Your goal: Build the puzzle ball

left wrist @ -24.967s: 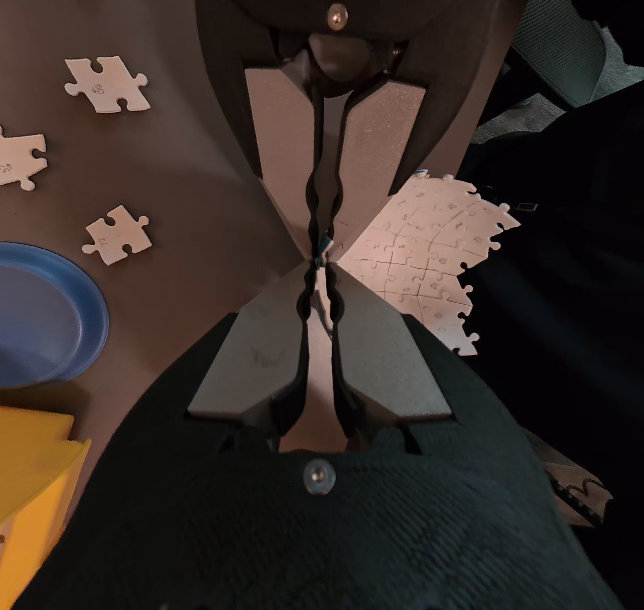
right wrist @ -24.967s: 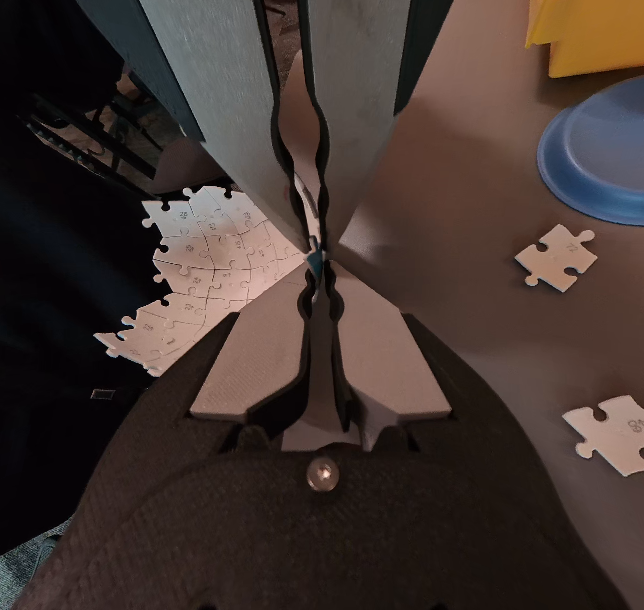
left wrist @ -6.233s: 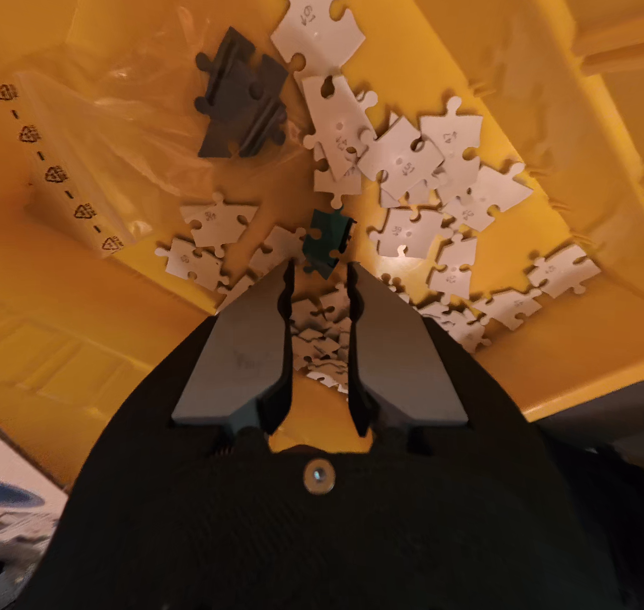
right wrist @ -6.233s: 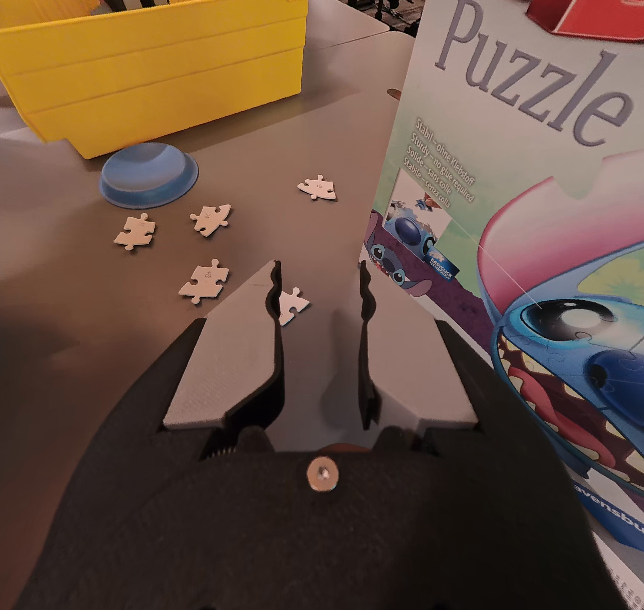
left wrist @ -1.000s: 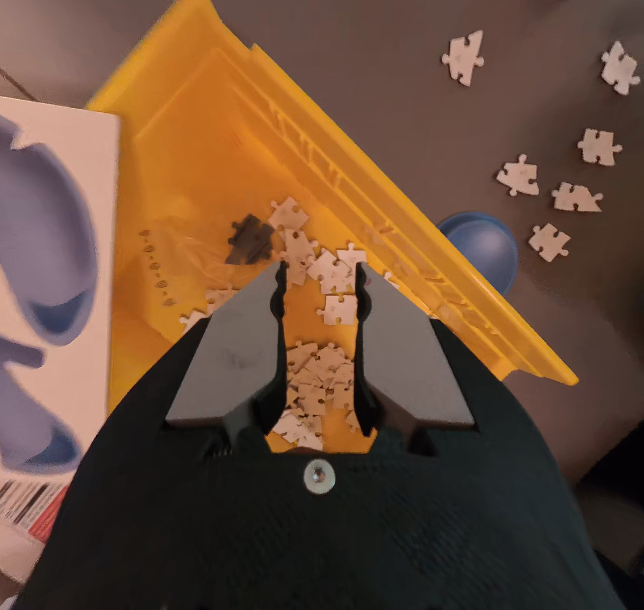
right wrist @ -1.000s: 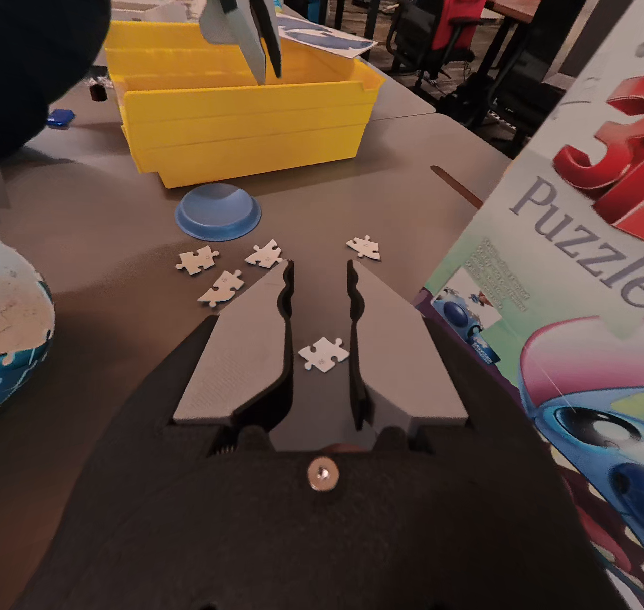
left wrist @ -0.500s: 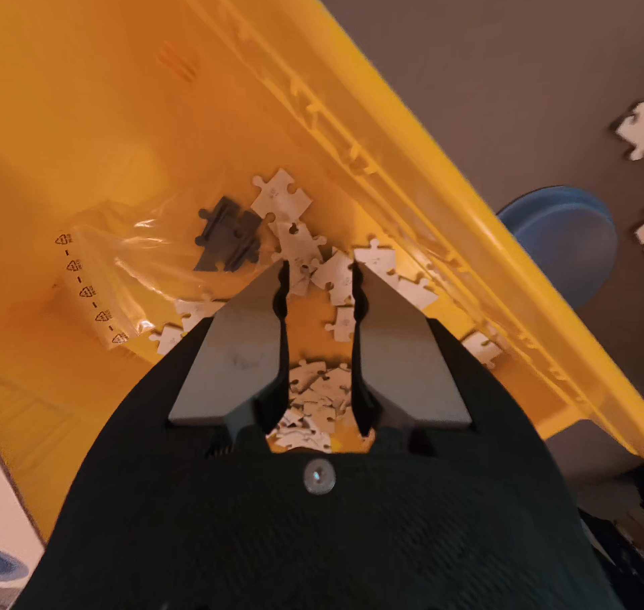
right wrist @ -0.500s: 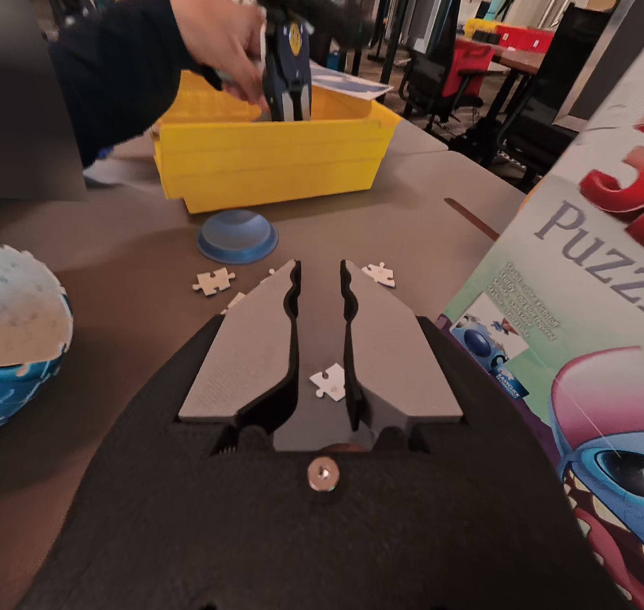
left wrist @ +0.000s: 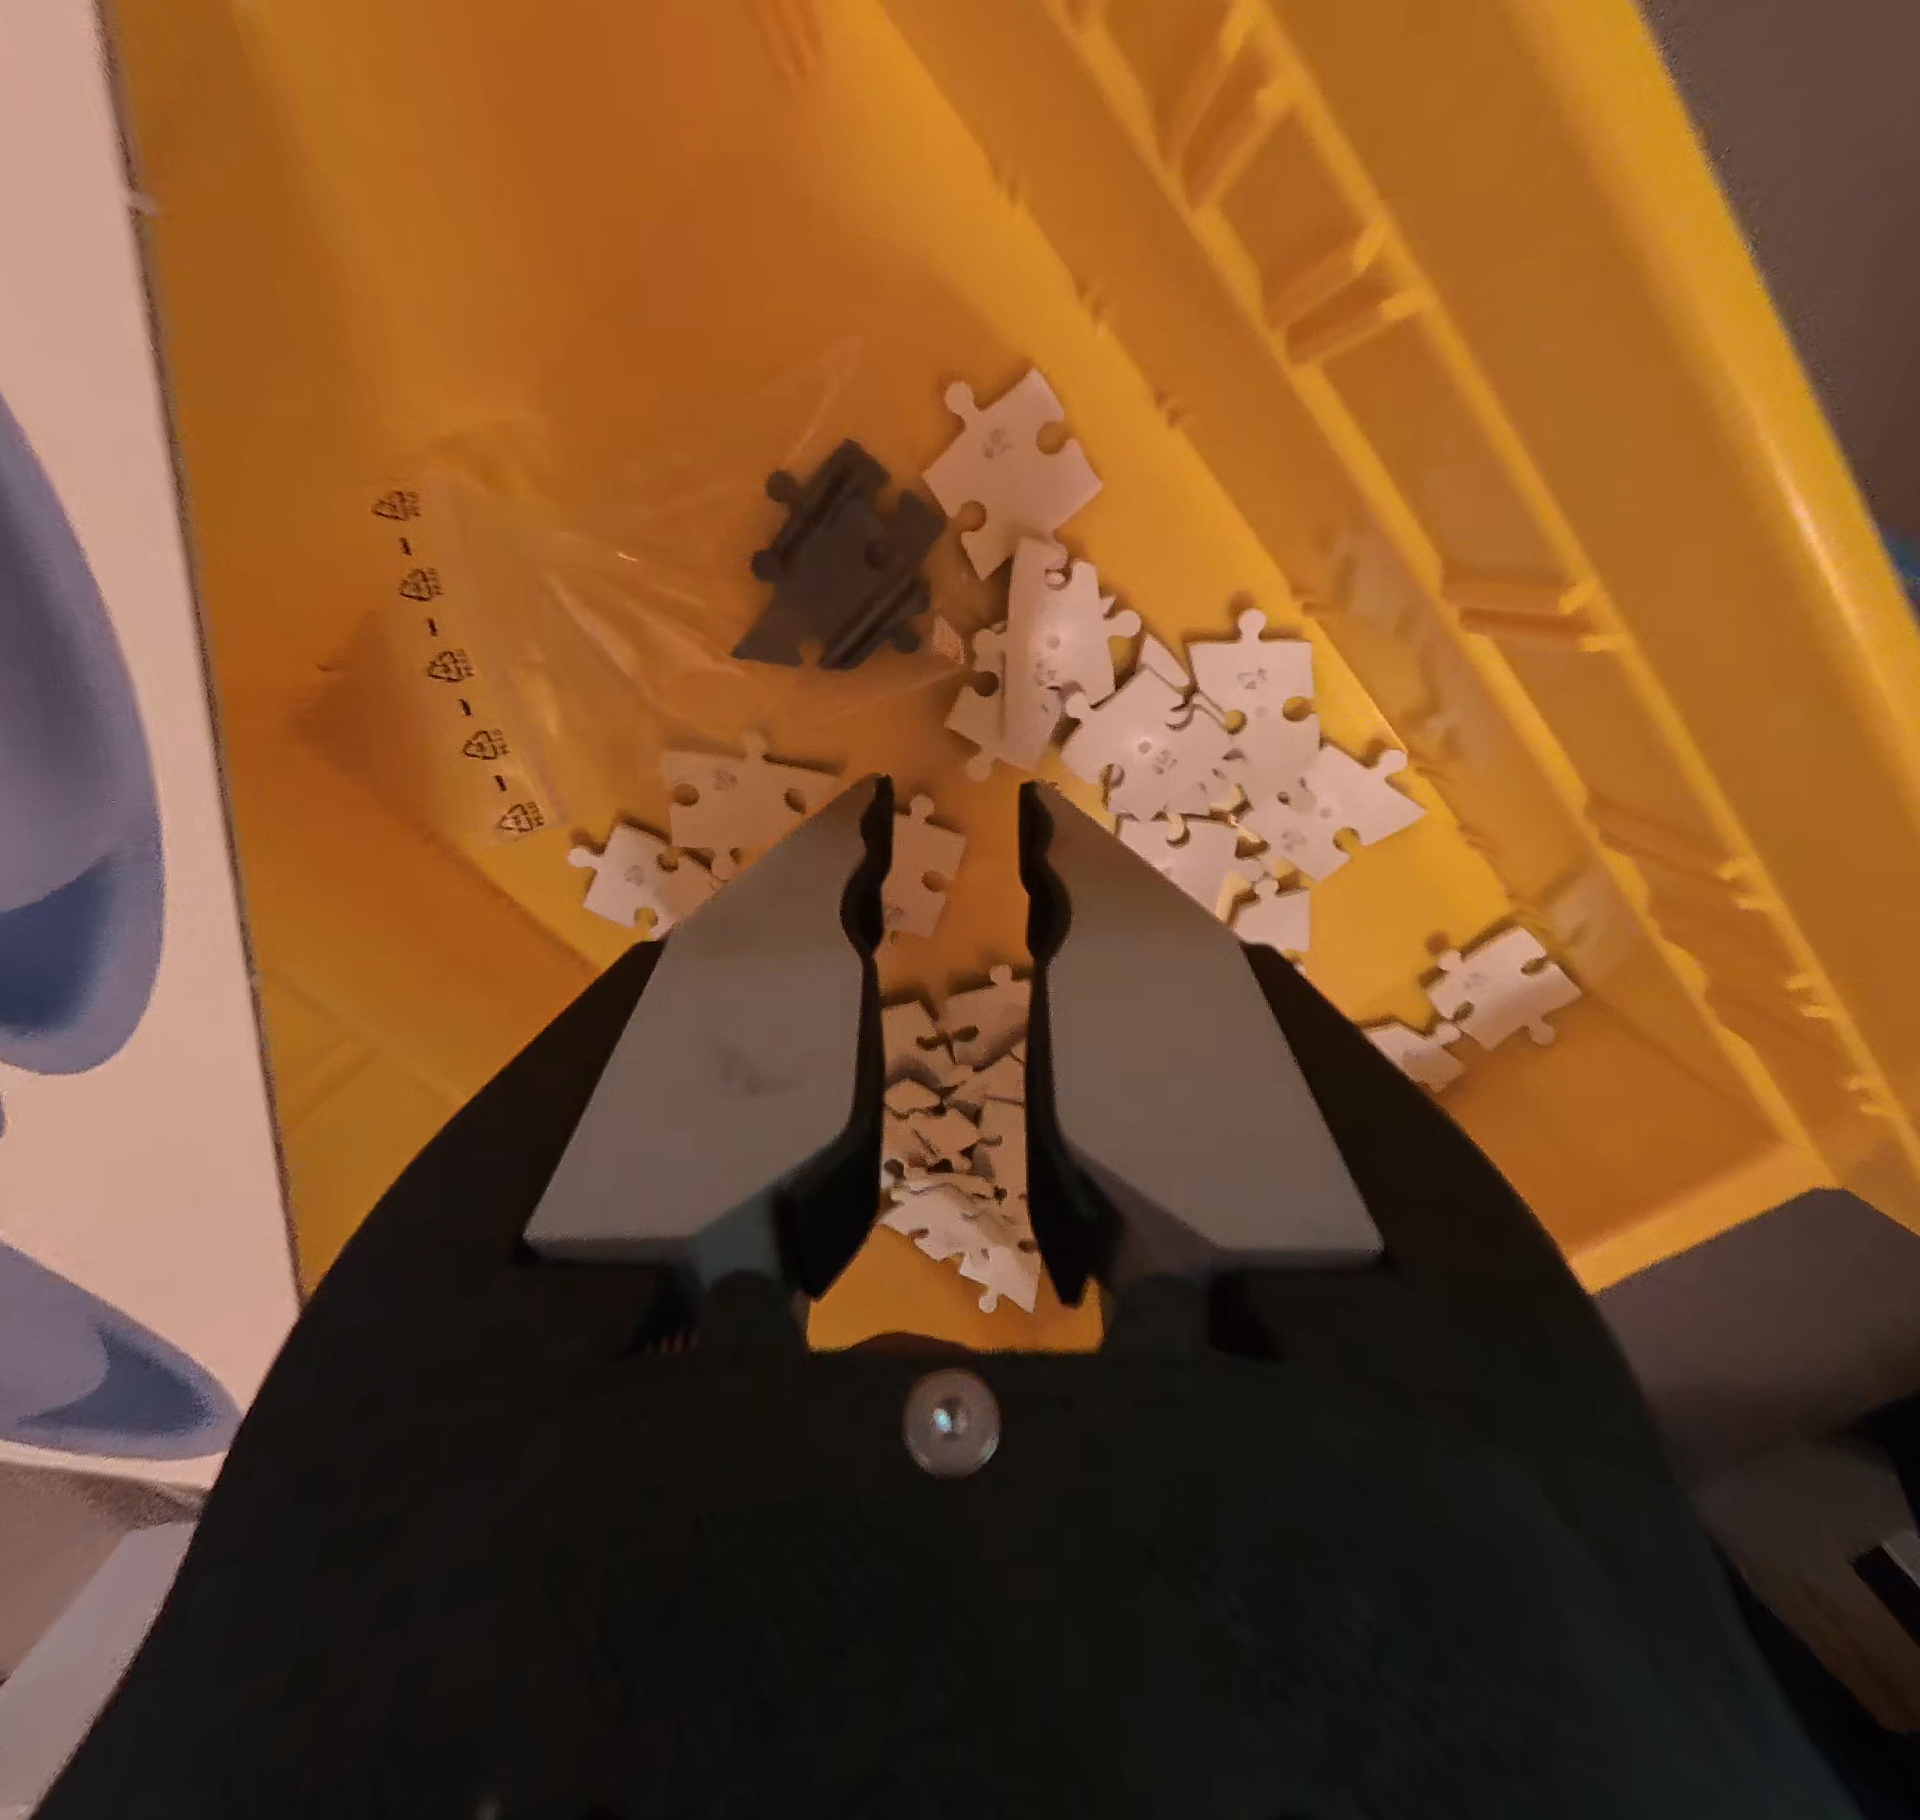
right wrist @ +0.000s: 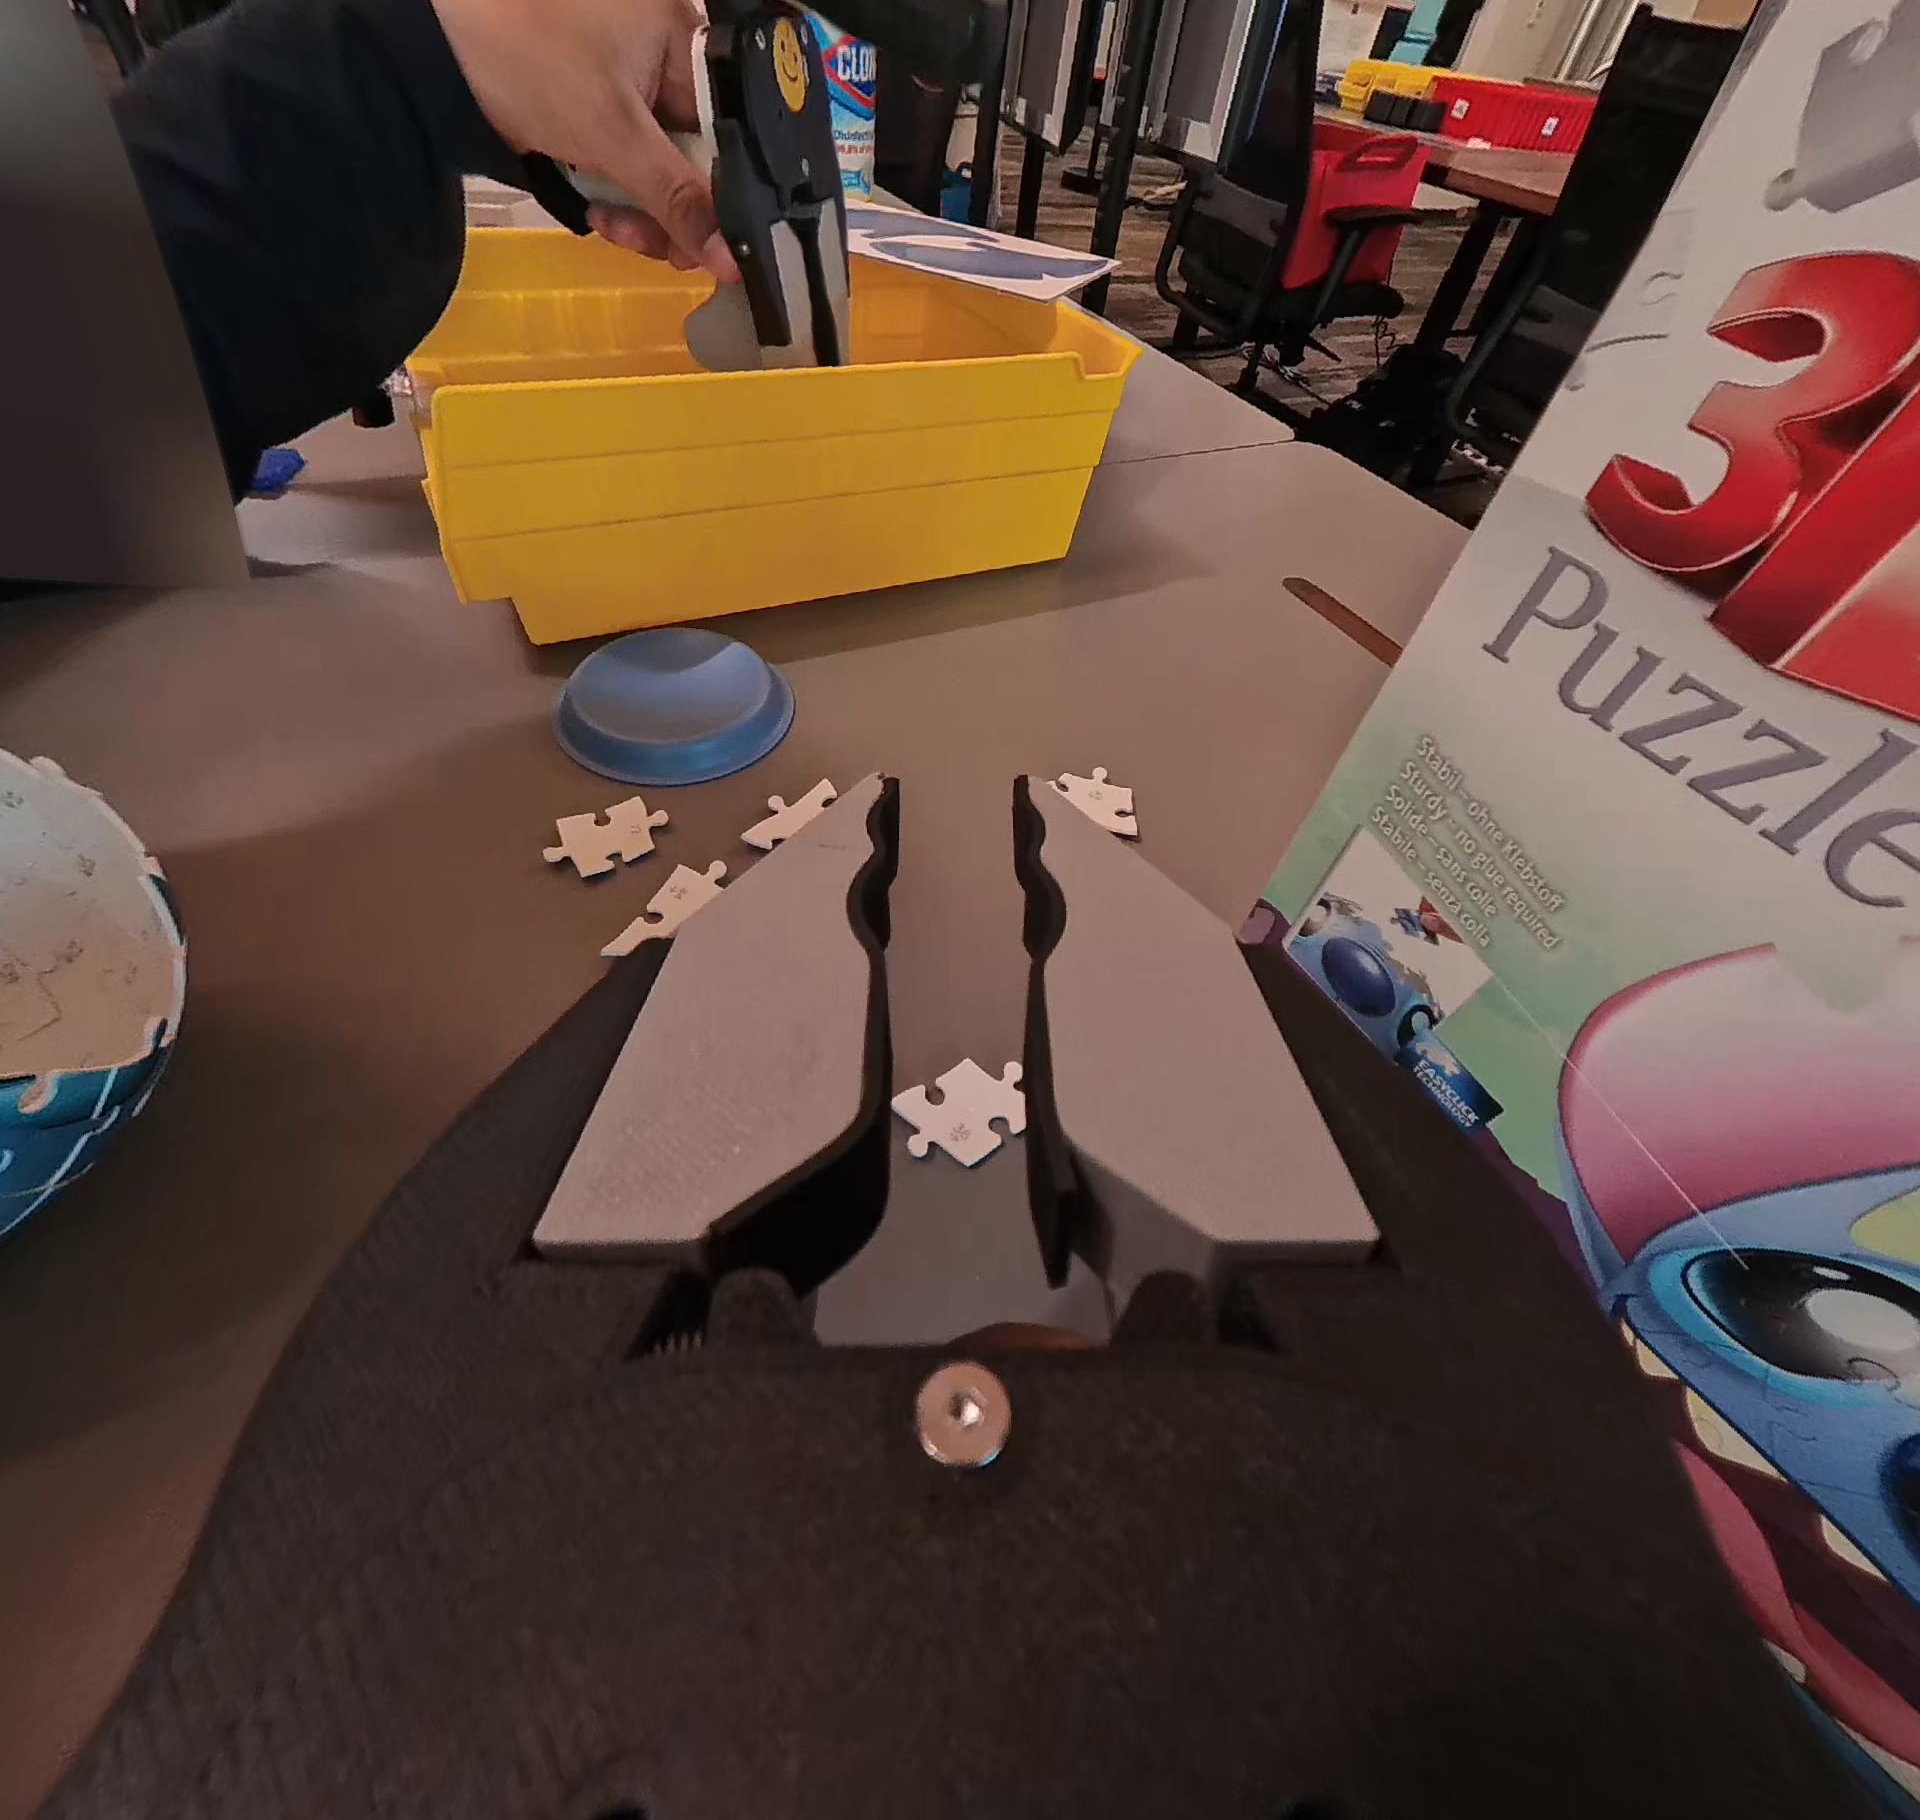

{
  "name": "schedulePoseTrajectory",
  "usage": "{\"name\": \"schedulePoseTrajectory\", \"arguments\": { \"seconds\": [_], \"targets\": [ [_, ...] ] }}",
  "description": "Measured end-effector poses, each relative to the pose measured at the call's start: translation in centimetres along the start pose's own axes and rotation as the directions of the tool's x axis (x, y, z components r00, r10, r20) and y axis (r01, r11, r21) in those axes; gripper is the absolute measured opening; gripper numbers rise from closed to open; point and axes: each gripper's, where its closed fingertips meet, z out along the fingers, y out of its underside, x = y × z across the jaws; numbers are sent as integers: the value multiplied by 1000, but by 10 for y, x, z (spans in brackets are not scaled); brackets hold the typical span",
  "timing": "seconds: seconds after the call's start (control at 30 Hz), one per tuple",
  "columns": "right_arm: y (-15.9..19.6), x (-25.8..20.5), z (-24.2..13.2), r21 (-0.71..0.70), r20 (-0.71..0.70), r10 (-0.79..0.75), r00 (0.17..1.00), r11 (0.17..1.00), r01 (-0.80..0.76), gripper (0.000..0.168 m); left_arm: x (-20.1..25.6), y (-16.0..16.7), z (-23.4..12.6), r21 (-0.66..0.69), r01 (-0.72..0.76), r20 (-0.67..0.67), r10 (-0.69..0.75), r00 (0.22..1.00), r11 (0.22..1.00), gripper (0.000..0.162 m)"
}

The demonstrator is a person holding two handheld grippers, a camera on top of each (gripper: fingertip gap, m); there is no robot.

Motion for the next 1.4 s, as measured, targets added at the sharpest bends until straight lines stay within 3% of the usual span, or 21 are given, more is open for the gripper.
{"name": "schedulePoseTrajectory", "arguments": {
  "seconds": [0.2, 0.37, 0.43, 0.53, 0.63, 0.83, 1.1, 1.4],
  "targets": [
    [1, 2, 0, -4, 2, 17, 1000, 1000, -17, 20, 46, -36, 3, 118, -74, -143, 90, 986, 990, 10],
    [5, 3, 1, -24, 0, 24, 1000, 999, -24, 22, 42, -10, 25, -57, -150, -70, 146, 987, 987, 18],
    [8, 4, 1, -34, -3, 22, 1000, 999, -22, 22, 41, -1, 26, -88, -146, -97, 138, 986, 985, 9],
    [9, 7, -1, -41, -17, 6, 1000, 999, -6, 22, 30, 19, 21, -151, -128, -90, 116, 989, 980, 19],
    [8, 7, -2, -36, -14, 10, 1000, 999, -10, 21, 15, 18, 9, -105, -73, -49, 68, 996, 992, 21],
    [11, 6, 0, -50, -12, 6, 1000, 999, -7, 22, 8, -15, 1, 59, -19, -36, 21, 999, 998, 23],
    [8, 5, -2, -42, -13, 0, 1000, 999, -1, 21, 11, -7, 29, -50, -46, -41, 44, 998, 998, 27],
    [9, 4, -2, -47, -8, 0, 1000, 999, -1, 22, 10, -9, 10, 25, -47, -68, 49, 996, 999, 22]
  ]
}}
